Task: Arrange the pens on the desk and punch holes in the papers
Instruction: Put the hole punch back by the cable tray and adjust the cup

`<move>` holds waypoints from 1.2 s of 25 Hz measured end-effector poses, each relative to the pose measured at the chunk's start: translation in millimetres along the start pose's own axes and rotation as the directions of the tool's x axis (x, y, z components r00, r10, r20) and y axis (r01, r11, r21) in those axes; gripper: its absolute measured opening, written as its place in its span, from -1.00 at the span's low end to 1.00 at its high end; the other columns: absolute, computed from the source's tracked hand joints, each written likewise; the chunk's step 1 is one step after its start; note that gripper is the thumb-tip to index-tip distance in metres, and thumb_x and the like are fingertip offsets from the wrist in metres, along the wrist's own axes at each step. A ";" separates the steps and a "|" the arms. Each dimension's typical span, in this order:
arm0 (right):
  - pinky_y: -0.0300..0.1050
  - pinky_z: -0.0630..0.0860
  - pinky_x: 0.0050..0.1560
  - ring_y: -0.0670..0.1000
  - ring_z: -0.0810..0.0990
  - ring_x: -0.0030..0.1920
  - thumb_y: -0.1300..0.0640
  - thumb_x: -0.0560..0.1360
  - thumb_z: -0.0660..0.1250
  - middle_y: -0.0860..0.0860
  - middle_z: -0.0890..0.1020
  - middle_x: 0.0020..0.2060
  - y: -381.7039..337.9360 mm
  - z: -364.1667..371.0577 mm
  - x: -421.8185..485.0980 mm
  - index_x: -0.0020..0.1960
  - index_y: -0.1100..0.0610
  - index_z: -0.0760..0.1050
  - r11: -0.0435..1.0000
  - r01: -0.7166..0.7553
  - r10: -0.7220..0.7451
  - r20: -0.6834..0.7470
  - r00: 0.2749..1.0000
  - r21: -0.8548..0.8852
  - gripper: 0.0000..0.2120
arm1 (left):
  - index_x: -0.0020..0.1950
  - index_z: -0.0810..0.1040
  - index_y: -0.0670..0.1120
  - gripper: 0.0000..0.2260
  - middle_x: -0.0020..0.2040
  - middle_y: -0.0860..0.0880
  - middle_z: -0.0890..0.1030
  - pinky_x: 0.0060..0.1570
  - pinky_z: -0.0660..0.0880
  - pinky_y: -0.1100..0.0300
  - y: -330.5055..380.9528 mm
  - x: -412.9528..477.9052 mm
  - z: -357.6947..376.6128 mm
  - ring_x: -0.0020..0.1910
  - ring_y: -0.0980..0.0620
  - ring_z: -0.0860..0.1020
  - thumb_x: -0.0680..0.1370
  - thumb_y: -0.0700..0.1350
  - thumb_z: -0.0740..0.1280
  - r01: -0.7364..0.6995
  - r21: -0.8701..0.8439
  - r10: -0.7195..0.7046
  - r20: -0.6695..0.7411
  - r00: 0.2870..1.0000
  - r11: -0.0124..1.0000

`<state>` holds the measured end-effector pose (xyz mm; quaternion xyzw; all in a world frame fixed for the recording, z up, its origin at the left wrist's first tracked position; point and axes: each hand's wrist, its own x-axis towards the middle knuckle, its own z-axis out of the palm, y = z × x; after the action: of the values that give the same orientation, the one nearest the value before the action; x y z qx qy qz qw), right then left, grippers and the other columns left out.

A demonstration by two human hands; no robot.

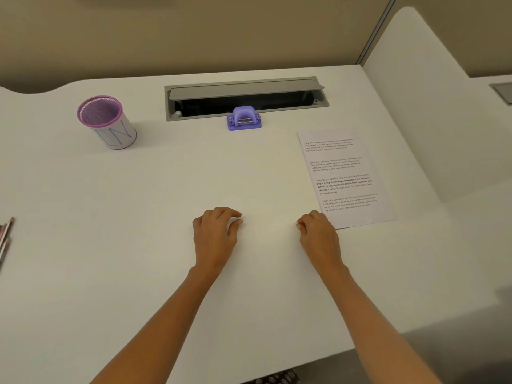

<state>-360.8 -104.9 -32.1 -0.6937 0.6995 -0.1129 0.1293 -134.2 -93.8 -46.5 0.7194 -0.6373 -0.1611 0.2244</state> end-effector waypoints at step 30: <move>-0.23 0.34 -0.50 -0.05 0.45 -0.36 0.28 0.54 0.22 0.03 0.50 -0.34 -57.1 -36.3 49.7 -0.20 0.16 0.44 -0.187 -0.467 0.091 0.489 0.867 0.864 -0.85 | 0.03 0.59 0.10 -0.89 0.04 0.15 0.61 0.08 0.20 0.21 -44.2 16.3 -43.5 0.01 0.09 0.53 0.55 0.01 0.29 0.005 -0.050 -0.008 -0.068 0.998 0.999</move>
<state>-319.5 -156.1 20.2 -0.1960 0.4923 -0.4688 0.7067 -72.2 -100.9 -32.0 0.7208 -0.6227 -0.1531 0.2632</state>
